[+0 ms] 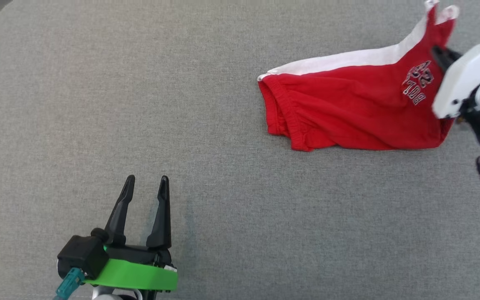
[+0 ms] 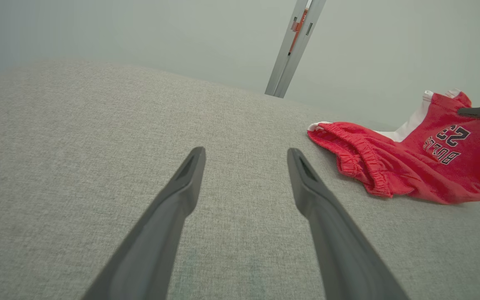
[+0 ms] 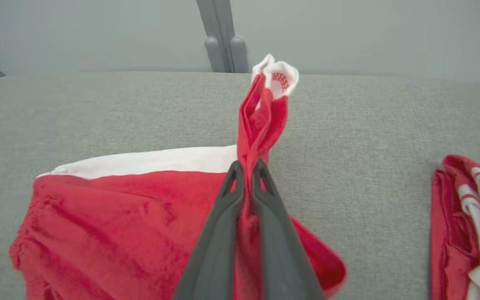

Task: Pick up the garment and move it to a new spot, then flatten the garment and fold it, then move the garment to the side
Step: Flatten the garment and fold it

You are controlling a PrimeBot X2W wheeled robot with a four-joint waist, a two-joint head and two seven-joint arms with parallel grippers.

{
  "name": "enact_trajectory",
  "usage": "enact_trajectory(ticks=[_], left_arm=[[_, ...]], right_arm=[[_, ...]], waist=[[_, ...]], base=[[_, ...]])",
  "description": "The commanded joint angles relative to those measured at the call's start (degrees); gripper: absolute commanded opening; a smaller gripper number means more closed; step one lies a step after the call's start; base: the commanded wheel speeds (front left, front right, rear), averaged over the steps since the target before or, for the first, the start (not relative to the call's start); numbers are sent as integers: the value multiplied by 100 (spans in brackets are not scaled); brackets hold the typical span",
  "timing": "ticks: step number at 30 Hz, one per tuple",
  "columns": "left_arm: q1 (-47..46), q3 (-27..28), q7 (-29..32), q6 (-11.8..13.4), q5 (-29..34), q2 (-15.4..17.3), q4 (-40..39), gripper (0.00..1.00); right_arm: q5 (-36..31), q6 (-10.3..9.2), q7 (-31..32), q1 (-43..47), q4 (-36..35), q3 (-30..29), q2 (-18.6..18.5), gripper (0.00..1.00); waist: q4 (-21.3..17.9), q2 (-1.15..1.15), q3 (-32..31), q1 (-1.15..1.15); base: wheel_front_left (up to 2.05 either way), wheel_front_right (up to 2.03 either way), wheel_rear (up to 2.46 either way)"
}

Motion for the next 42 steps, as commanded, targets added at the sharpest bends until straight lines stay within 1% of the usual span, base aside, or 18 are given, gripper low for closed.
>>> enact_trajectory(ticks=[1, 5, 8, 11, 15, 22, 23, 24, 30, 32, 35, 40, 42], left_arm=[[96, -5, -14, 28, 31, -1, 7, 100], [70, -76, -14, 72, 51, -1, -47, 100], [-58, -179, -15, 92, 63, 0, -58, 100], [-155, -314, -14, 111, 19, -1, -62, 100], [-144, -386, -14, 160, 7, 0, -33, 100], [35, -477, -14, 197, 37, 0, 34, 100], [38, -484, -14, 204, 35, 0, 43, 100], [46, -484, -14, 212, 32, 0, 54, 100], [108, -390, -14, 228, 91, 1, 75, 100], [149, -322, -14, 224, 148, 0, 84, 100], [256, -184, -14, 234, 206, 2, 70, 100], [518, 133, -14, 263, 297, 2, -42, 100], [639, 232, -14, 271, 367, 2, -124, 100]], right_arm=[[44, -3, 58, 102, -94, 229, 132, 0], [14, -3, 120, 75, 15, 721, 631, 0], [-224, -3, -39, 7, 364, 850, 950, 0], [-499, -3, -332, -80, 814, 800, 1235, 0], [-610, -3, -730, -193, 1338, 702, 1467, 0], [-573, -3, -1251, -350, 1954, 802, 1574, 0], [-432, -3, -1354, -344, 2006, 879, 1578, 37], [-304, -3, -1443, -333, 2033, 955, 1581, 100], [636, -3, -2152, -192, 1913, 1554, 1575, 100], [685, -3, -2407, -80, 1786, 1697, 1576, 100], [463, -3, -2837, 170, 1625, 1672, 1556, 100], [-264, -3, -3725, 839, 1273, 1654, 1190, 100], [-378, -3, -4079, 1162, 1121, 1547, 1081, 100]], waist=[[60, 0, -172, 0], [216, 0, -188, 0], [396, 0, -171, 0], [605, 0, -149, 0], [773, 0, -186, 0], [819, 0, -305, 0], [811, 0, -326, 0], [797, 0, -343, 0], [548, 0, -453, 0], [430, 0, -515, 0], [236, 0, -669, 0], [-152, 0, -980, 0], [-306, 0, -1088, 0]], base=[[0, 0, 0], [0, 0, 0], [0, 0, 0], [0, 0, 0], [0, 0, 0], [0, 0, 0], [0, 0, 0], [0, 0, 0], [0, 0, 0], [0, 0, 0], [0, 0, 0], [0, 0, 0], [0, 0, 0]])
